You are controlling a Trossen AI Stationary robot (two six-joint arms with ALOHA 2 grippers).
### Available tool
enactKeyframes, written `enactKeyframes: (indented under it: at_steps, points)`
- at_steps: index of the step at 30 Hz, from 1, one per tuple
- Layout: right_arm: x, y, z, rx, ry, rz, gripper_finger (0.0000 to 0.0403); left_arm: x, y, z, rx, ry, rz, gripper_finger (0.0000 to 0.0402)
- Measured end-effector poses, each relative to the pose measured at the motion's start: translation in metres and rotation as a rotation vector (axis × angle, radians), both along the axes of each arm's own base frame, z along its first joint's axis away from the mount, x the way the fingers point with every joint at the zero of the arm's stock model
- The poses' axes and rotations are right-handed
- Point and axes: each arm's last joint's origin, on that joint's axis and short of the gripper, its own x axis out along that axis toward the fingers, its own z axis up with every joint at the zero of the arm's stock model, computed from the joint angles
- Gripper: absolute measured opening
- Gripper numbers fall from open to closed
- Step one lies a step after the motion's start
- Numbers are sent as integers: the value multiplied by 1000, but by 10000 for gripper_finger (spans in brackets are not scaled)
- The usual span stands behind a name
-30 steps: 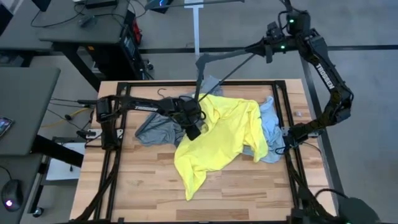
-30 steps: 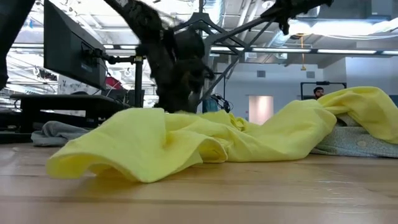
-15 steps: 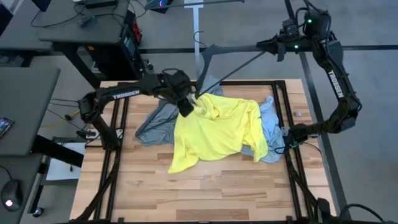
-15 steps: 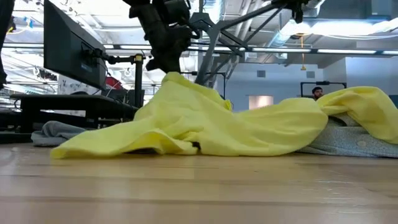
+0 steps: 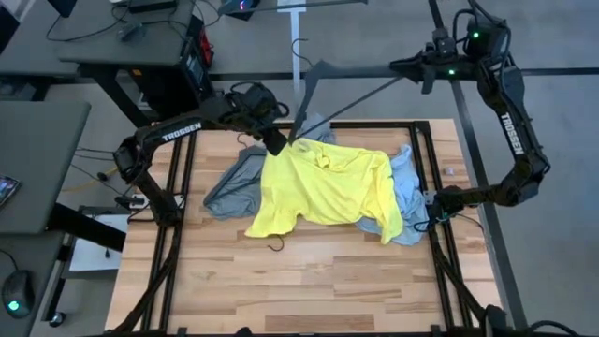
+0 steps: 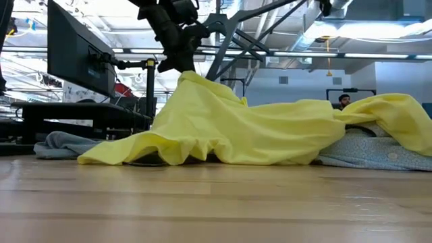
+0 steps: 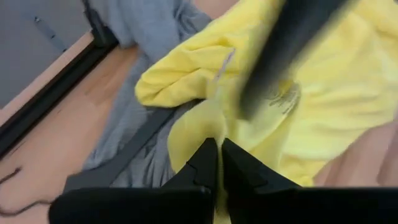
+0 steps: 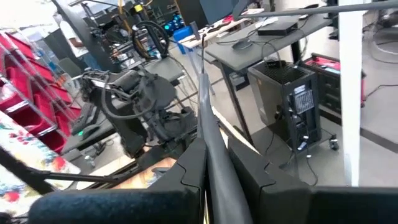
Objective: Hang clothes
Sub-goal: Hang the yellow shirt on the bottom black hanger
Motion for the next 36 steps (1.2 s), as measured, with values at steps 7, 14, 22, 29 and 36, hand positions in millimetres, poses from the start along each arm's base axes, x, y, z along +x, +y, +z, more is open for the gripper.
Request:
enactKeyframes:
  at_steps: [7,14,22,29,36]
  points:
    - [21,4,0,-36,-6,89,31,0,3,19,11,-73,-52,0]
    - [23,8,2,-39,-19,98,31,-12,20,21,-10,-74,45,0]
    - [23,7,2,-30,-25,103,31,-17,28,23,-27,-97,100,0]
    - [55,-6,-16,1,22,192,31,-16,27,60,16,-215,76,0]
    - [68,-17,-22,-65,35,202,31,-24,26,83,52,-220,97,0]
